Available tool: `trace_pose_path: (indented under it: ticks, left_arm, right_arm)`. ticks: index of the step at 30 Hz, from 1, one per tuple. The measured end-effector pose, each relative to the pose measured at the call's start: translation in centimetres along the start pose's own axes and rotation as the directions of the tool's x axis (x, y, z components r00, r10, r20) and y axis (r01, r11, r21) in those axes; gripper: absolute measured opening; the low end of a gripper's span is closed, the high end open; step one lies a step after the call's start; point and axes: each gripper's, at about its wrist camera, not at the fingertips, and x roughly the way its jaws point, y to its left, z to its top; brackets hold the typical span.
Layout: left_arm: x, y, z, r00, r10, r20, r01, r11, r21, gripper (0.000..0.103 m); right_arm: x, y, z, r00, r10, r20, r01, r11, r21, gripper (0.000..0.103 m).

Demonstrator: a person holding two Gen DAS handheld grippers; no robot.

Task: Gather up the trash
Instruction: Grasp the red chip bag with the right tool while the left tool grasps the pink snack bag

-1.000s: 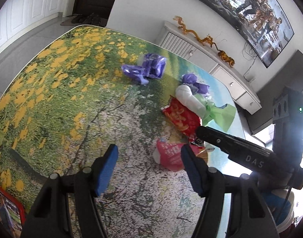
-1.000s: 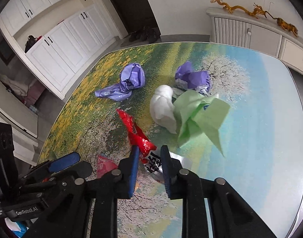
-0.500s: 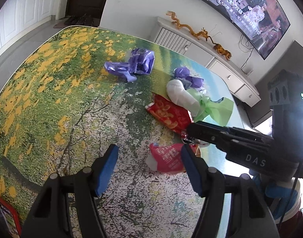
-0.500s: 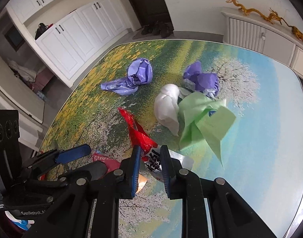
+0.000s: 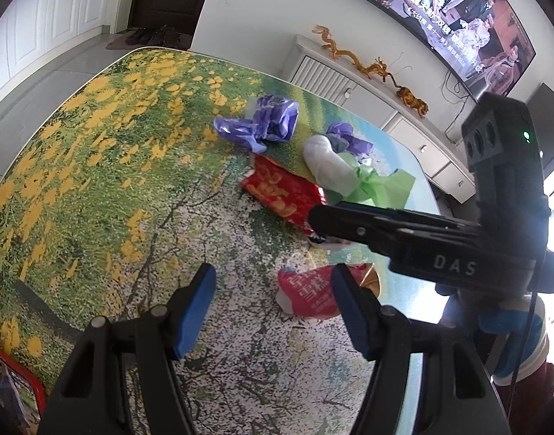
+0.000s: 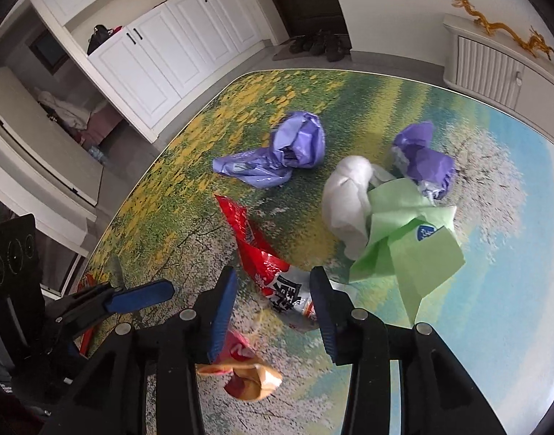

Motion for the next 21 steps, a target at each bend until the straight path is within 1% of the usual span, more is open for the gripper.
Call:
trace_pose_path:
  ticks: [4, 8, 12, 15, 18, 19, 20, 21]
  left_arm:
    - [-0.4, 0.5, -0.1, 1.000, 0.005, 0.004, -0.005, 1.000, -0.004, 0.064]
    - [-0.9, 0.9, -0.2, 1.000, 0.011, 0.009, -0.011, 1.000, -0.014, 0.064]
    - [-1.2, 1.2, -0.4, 1.000, 0.019, 0.008, -0.019, 1.000, -0.023, 0.064]
    - [-1.3, 1.4, -0.6, 1.000, 0.029, 0.000, -0.029, 0.999, -0.023, 0.064]
    - [-1.6, 1.5, -0.9, 0.999, 0.040, 0.001, -0.040, 0.999, -0.018, 0.064]
    - [-1.7, 1.5, -0.8, 0.999, 0.039, 0.003, -0.039, 0.999, -0.016, 0.064]
    - [-1.8, 1.4, -0.8, 0.999, 0.037, 0.005, -0.037, 0.999, -0.010, 0.064]
    - [-1.9, 1.3, -0.7, 0.999, 0.033, 0.007, -0.033, 0.999, -0.001, 0.064]
  right_arm:
    - [0.7, 0.4, 0.5, 1.000, 0.008, -0.012, -0.008, 1.000, -0.013, 0.039]
    - [0.4, 1.0, 1.0, 1.000, 0.028, 0.006, -0.027, 0.999, -0.032, 0.039]
    - [0.4, 1.9, 1.9, 0.999, 0.045, 0.005, -0.044, 0.997, -0.067, 0.043]
    - [1.7, 2.6, 2.5, 0.999, 0.020, -0.034, -0.023, 0.995, -0.095, 0.043]
    - [3.0, 2.9, 2.8, 0.997, -0.028, -0.074, 0.019, 0.993, -0.114, 0.043]
    - [3.3, 3.0, 2.8, 0.996, -0.039, -0.085, 0.029, 0.992, -0.119, 0.040]
    - [3.5, 3.0, 2.6, 0.994, -0.045, -0.095, 0.033, 0.992, -0.123, 0.030]
    - [3.5, 3.0, 2.4, 0.994, -0.048, -0.095, 0.036, 0.991, -0.126, 0.023]
